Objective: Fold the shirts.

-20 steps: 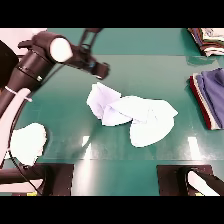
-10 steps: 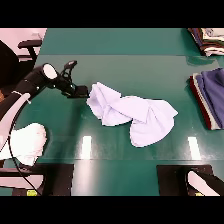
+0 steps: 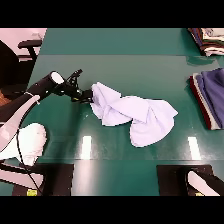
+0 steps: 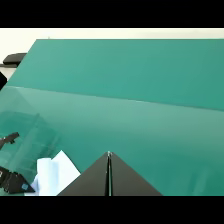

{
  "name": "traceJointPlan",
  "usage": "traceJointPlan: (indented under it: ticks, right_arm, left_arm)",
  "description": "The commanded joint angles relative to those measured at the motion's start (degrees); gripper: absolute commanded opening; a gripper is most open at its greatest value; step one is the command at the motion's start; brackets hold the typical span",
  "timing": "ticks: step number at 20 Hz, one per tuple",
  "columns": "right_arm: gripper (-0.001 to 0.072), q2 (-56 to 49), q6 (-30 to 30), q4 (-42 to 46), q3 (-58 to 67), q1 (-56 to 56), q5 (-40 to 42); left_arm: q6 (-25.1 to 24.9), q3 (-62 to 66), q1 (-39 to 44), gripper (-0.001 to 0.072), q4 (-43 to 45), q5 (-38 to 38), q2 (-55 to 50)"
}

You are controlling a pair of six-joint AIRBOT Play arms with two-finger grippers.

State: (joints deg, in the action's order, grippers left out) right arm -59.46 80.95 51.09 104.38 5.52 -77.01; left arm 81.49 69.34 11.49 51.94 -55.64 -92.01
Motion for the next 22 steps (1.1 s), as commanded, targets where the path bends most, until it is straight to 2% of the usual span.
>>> traceJointPlan:
  ticks: [1, 2, 4, 6, 8, 9, 10, 11, 13, 16, 22]
  right_arm:
    - [0.0016, -2.32, 0.24, 1.53, -0.09, 1.75, -8.81]
    - [0.0016, -3.43, 0.81, 3.15, -1.57, 2.56, -13.44]
    - [0.0016, -3.74, 0.94, 7.54, -9.44, 4.42, -16.46]
    - [0.0016, -2.4, 1.07, 10.1, -21.51, 6.73, -13.55]
    - [0.0019, -0.83, 1.05, 10.4, -35.5, 10.14, -7.19]
    - [0.0087, -0.42, 1.05, 10.36, -42.12, 11.93, -3.65]
    - [0.0282, -0.55, 1.05, 9.81, -48.35, 13.81, -0.52]
    - [0.0354, -1.29, 0.98, 9.49, -53.37, 15.32, 1.62]
    - [0.0354, -4.33, -2.29, 6.71, -61.02, 17.14, 4.85]
    - [0.0352, -10.4, -5.64, 0.83, -65.64, 16.33, 9.86]
    - [0.034, -18.71, -5.55, -0.57, -61.02, 8.7, 18.36]
  left_arm:
    - [-1.05, 4.22, 0.13, 0.0025, -0.42, -1.9, 0.37]
    - [-1.05, 5.86, 0.13, 0.0025, 0.59, -2.01, 1.4]
    - [-1.68, 9.09, 0.13, 0.0025, 3.28, -2.12, 4.0]
    - [-2.49, 11.34, 0.13, 0.0025, 5.92, -2.47, 6.25]
    - [-2.51, 11.74, 0.13, 0.0025, 7.48, -2.45, 8.22]
    - [-2.49, 11.74, 0.13, 0.0025, 8.13, -2.62, 8.63]
    - [-2.49, 11.72, 0.13, 0.0025, 8.13, -3.15, 8.74]
    - [-2.49, 11.67, 0.13, 0.0025, 8.17, -3.58, 8.74]
    - [-2.45, 11.67, 0.13, 0.0025, 8.17, -3.65, 8.72]
    - [-2.47, 11.67, 0.13, 0.0025, 8.17, -3.41, 8.72]
    - [-2.45, 11.67, 0.13, 0.0026, 8.15, -3.34, 8.72]
